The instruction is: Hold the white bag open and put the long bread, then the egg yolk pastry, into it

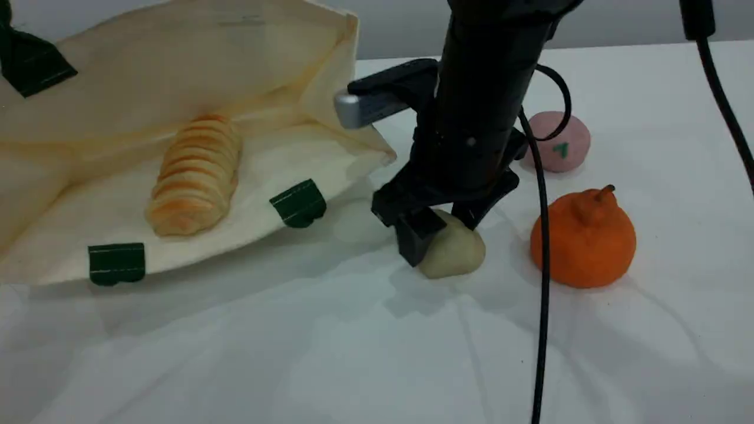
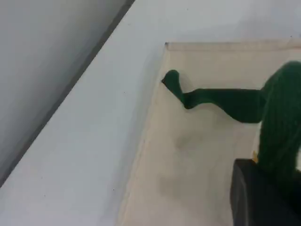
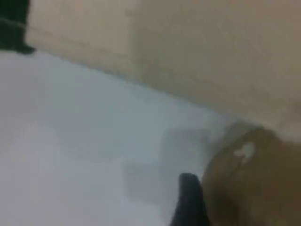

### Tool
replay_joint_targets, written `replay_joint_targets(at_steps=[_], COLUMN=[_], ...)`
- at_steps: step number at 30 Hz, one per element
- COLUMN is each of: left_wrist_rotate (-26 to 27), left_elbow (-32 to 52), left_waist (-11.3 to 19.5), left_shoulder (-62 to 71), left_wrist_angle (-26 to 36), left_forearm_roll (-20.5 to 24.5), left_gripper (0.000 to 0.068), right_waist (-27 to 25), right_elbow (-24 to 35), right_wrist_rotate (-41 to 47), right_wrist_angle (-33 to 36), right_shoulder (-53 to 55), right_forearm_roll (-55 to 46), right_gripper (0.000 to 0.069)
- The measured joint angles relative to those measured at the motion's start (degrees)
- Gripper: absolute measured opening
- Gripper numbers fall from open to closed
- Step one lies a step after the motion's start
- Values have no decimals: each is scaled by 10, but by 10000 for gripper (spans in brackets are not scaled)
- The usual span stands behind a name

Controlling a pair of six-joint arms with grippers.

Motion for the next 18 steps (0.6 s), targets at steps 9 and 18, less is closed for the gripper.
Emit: replay_joint_targets(at_steps=[9,18], left_wrist_rotate=[0,-1], left_elbow=[0,0], left_waist=[0,0], left_shoulder=[0,0], left_wrist_angle=[0,-5], left_forearm_roll=[-2,-2], left_gripper=[81,81], right_waist=[0,-1], right_elbow=[-1,1], right_wrist_rotate=[35,136], right_wrist_angle=[26,52], right_shoulder=[2,-104], right_forearm_roll=[-52,-164], right_gripper=[199,191])
